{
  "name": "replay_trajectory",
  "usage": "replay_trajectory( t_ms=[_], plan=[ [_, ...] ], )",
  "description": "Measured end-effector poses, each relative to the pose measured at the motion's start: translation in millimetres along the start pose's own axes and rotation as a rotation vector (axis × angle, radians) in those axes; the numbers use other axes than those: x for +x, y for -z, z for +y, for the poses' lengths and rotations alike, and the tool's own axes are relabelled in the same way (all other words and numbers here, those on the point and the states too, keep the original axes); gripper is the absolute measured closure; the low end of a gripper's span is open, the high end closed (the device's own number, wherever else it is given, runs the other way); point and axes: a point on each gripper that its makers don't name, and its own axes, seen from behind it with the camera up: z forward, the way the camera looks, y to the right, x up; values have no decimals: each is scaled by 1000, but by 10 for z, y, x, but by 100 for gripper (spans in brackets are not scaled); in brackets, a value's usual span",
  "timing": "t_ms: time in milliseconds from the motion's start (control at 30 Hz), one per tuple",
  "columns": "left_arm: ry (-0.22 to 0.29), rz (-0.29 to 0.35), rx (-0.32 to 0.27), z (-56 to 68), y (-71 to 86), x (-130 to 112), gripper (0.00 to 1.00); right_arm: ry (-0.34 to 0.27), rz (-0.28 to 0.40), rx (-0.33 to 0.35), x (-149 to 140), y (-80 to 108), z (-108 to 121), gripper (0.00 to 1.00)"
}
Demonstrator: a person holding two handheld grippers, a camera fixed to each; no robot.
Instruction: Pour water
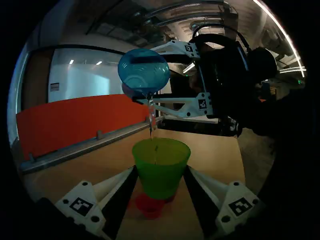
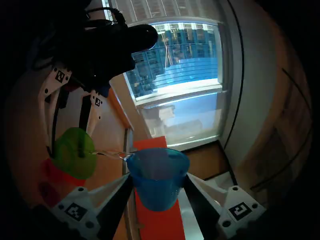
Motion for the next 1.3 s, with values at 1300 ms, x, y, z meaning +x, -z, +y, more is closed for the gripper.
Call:
replay_trajectory(
  t_ms=[1300],
  plan=[
    [1, 20, 6, -3, -12, 74, 20, 262, -5, -41, 295, 11, 101, 15]
  ],
)
